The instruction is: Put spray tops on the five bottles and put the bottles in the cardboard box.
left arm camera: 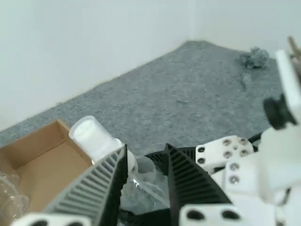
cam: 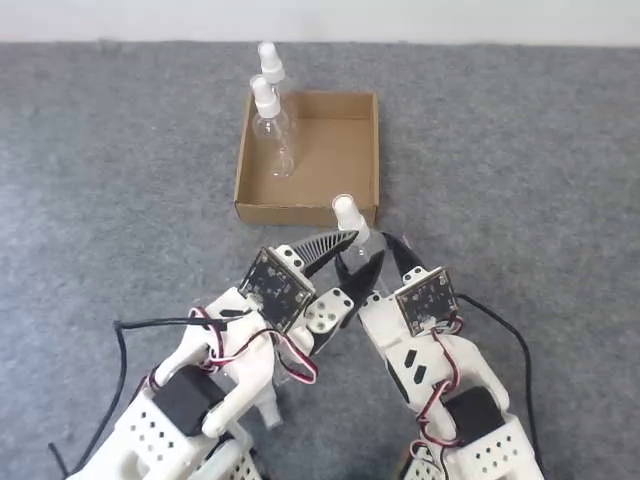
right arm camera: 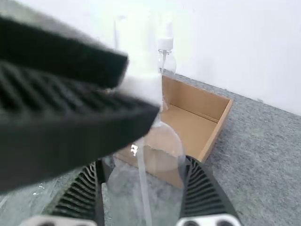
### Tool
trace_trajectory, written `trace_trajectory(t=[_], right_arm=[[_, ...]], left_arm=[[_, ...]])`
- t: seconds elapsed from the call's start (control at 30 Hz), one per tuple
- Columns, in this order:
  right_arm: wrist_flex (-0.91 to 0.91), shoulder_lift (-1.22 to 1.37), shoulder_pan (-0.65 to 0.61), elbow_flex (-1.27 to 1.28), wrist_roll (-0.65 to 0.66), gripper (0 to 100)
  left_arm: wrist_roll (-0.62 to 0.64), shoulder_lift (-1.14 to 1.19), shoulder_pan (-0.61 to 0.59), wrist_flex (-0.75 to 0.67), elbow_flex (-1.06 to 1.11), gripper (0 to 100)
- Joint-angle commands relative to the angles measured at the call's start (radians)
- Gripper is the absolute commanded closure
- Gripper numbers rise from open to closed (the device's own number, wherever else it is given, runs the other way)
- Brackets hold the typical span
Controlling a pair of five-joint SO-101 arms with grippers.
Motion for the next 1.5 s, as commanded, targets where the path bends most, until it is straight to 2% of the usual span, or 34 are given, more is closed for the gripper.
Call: trace_trajectory(t=[0.0, 0.23, 0.47, 0.9, 1.13, 1.3, 1.47], right_arm=[[0.004, -0.013, 0.001, 0.017, -0.008, 99.2], [0.035, -0.013, 0.004, 0.017, -0.008, 99.2], [0.030, -0.013, 0.097, 0.018, -0.017, 99.2], [0.033, -0.010, 0.105, 0.018, -0.017, 99.2], [0.033, -0.007, 0.140, 0.018, -0.018, 99.2], [0.022, -0.012, 0.194, 0.017, -0.080, 99.2], [-0.015, -0.012, 0.208, 0.015, -0.081, 99.2]], left_arm=[[-0.009, -0.012, 0.005, 0.057, -0.094, 89], [-0.012, -0.014, -0.043, 0.100, -0.162, 89], [-0.015, -0.014, -0.163, 0.100, -0.206, 89], [-0.011, -0.014, -0.586, 0.095, -0.028, 89], [-0.011, -0.014, -0.710, -0.068, 0.142, 89], [-0.009, -0.014, -0.724, -0.183, 0.248, 89], [-0.011, -0.014, -0.726, -0.238, 0.305, 89]])
